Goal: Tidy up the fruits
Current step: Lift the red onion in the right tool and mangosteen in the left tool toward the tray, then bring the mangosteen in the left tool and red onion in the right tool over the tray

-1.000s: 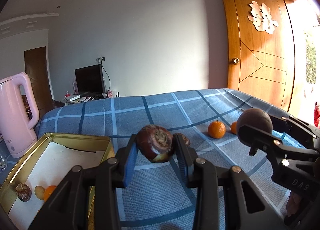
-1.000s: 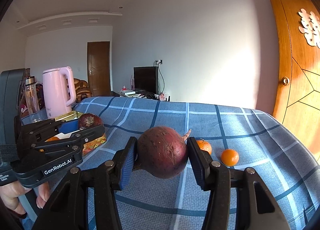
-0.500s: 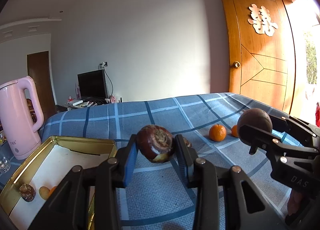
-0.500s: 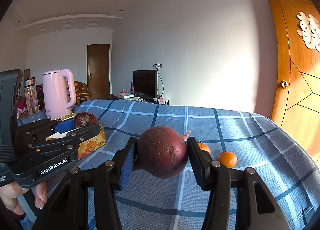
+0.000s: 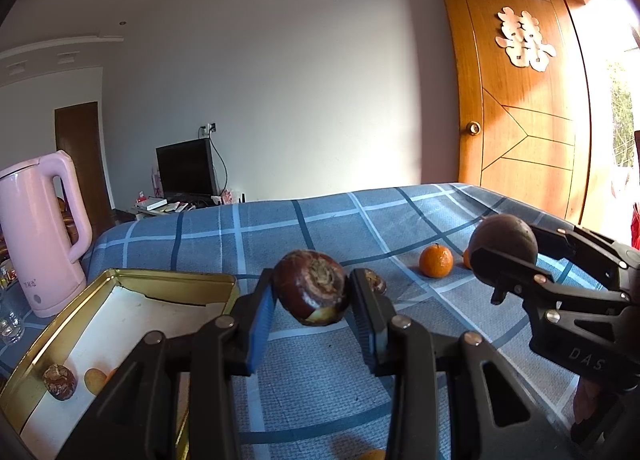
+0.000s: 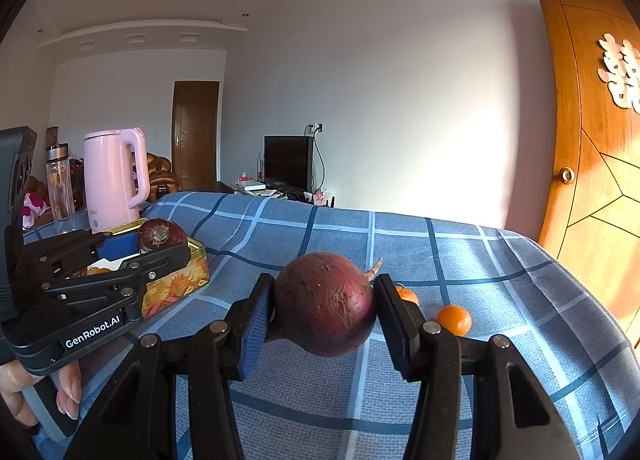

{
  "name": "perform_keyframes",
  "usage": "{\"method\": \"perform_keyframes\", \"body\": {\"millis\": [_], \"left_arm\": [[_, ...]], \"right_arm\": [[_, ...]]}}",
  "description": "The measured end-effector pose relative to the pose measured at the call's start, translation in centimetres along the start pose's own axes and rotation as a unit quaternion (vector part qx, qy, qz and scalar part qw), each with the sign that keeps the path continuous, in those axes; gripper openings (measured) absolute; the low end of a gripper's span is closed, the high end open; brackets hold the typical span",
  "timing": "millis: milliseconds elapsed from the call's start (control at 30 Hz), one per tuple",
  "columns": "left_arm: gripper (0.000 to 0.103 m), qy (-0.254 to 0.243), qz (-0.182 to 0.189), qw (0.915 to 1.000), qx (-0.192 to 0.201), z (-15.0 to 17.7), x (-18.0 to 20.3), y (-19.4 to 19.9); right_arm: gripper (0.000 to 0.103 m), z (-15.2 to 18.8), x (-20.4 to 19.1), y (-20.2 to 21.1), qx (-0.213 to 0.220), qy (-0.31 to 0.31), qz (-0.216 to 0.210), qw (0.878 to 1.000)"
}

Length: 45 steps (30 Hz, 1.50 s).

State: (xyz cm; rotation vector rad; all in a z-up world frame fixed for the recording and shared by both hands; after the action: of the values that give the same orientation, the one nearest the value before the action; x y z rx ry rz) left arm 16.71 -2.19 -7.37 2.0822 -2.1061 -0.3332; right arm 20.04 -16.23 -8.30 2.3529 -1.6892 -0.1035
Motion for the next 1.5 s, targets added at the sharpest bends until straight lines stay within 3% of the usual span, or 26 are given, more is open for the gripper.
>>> {"method": "perform_keyframes", "body": {"millis": [900,1500], "left_arm": [[0.039,-0.001,-0.015,0.9999,0.006,1.3,-3.8,4.9],[0.039,0.030,-0.047,0.9984,-0.004,2.0,-8.9,6.4]], "right_arm": [[0.053,-0.4,-7.0,-0.2,-0.006,0.025,-0.065,0.998],[0.053,-0.7,-11.9,-0.9,-0.012,0.055,-0.103,0.993]]}}
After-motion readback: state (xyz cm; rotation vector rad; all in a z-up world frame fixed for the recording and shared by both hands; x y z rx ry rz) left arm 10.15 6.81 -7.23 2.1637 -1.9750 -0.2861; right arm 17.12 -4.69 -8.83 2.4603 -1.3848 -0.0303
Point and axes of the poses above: each gripper's, at about its wrist camera, not at the fingertips, and y roughly against the way its jaws point, x to its right, z to its underside, the point moved 6 cm from there along -y, roughly the way its jaws point, and after that the axes turned 4 degrees about x, right-handed, at the moved point
